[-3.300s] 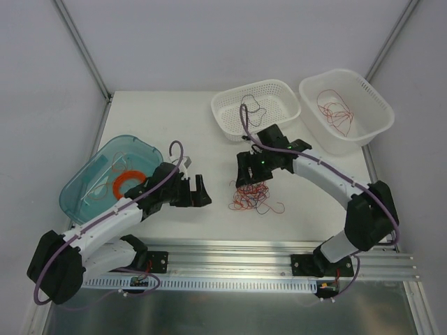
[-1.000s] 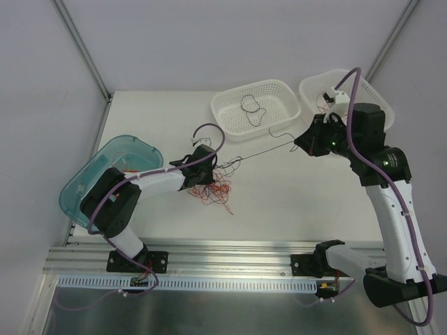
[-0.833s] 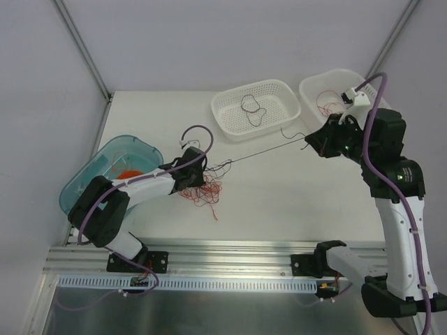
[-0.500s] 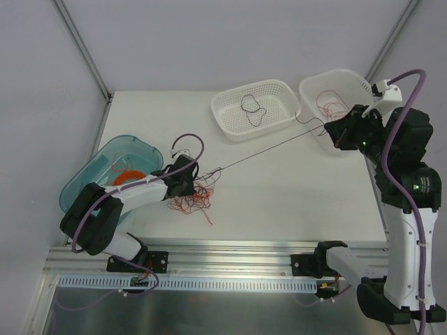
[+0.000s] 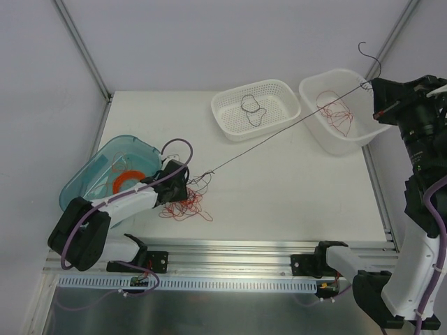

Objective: Untangle the cables

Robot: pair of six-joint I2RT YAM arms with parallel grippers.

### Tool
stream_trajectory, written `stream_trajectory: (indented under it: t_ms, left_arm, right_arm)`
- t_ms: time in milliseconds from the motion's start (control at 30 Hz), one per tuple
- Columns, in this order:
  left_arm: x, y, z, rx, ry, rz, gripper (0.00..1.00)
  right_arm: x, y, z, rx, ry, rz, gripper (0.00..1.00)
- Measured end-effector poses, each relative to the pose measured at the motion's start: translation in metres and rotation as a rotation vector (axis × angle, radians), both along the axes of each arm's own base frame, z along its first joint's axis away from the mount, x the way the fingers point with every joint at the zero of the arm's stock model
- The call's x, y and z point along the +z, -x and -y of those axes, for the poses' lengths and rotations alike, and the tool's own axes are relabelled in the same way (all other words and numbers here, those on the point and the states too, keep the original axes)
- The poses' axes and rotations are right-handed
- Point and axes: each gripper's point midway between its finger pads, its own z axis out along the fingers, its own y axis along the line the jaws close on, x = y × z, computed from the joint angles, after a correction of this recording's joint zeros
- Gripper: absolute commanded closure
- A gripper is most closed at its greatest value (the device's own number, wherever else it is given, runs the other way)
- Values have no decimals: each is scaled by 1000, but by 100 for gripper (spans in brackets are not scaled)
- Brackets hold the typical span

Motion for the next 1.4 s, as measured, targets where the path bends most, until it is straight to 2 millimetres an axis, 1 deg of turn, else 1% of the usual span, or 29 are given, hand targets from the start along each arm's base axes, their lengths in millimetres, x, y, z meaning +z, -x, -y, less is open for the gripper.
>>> stream_trajectory:
  t_ms: [100,133,200,233,267,300,367,400,467,500,533,567,600,667,700,733,800,833,867,900,967,1000,1067,1133,1200,1300,1400]
  left_arm:
    - [0,4,-2,0,3,2,64]
    - [0,5,-3,0,4,3,66]
    - [1,9,-5,-1,2,-2,69]
    - [1,10,-6,0,1,-6,69]
    - [1,11,-7,-1,1,-9,69]
    - [3,13,-8,-4,1,-10,69]
    - [7,13,-8,-17,7,-1,69]
    - [11,13,-6,-33,17,6,69]
    - [17,14,-3,-67,34,20,69]
    - [20,15,-1,-82,40,25,69]
    - [22,15,2,-100,50,27,69]
    - [24,15,4,-113,60,28,69]
    - [26,16,8,-131,73,26,68]
    - [30,15,13,-158,89,27,68]
    - [32,15,16,-172,103,26,68]
    - [34,15,19,-182,111,27,67]
    - [36,16,25,-208,127,25,62]
    - [37,17,28,-221,137,22,59]
    - [38,19,31,-238,144,21,52]
    - [40,21,37,-262,158,17,48]
    - [41,26,44,-293,177,9,44]
    - [43,27,45,-300,186,8,39]
    - [48,32,49,-320,207,9,36]
    - [58,34,50,-332,230,35,33]
    - [73,34,51,-346,253,82,32]
    - [95,33,53,-377,277,161,31]
    - [107,34,54,-410,289,207,30]
  right_arm:
    - [9,5,0,1,-31,38,99]
    - [9,5,-3,17,-37,43,99]
    - [1,1,-9,50,-48,29,99]
    - [-9,-3,-14,75,-52,6,99]
    - [-23,-10,-19,107,-55,-27,99]
    - [-43,-16,-24,134,-59,-79,99]
    - [-102,-35,-35,190,-74,-215,99]
    - [-133,-40,-37,202,-81,-292,98]
    - [-216,-48,-40,211,-103,-489,89]
    - [-260,-47,-40,207,-114,-604,81]
    - [-300,-42,-40,203,-122,-718,60]
    - [-334,-33,-40,197,-128,-818,53]
    - [-362,-25,-38,189,-118,-892,47]
    - [-398,-6,-36,179,-98,-1007,37]
    - [-408,1,-36,182,-84,-1044,35]
    - [-414,6,-38,192,-63,-1066,32]
    - [-416,11,-44,234,-4,-1067,30]
    - [-415,12,-51,268,33,-1059,30]
    - [-414,14,-59,307,64,-1053,29]
    - [-412,15,-70,364,112,-1045,29]
    - [-410,14,-90,455,185,-1036,29]
    - [-411,13,-101,499,223,-1035,29]
    - [-418,8,-121,573,288,-1039,29]
    - [-431,6,-137,626,338,-1064,30]
    - [-449,4,-151,664,386,-1104,30]
    - [-476,0,-168,700,452,-1163,31]
    - [-498,-4,-181,724,497,-1200,33]
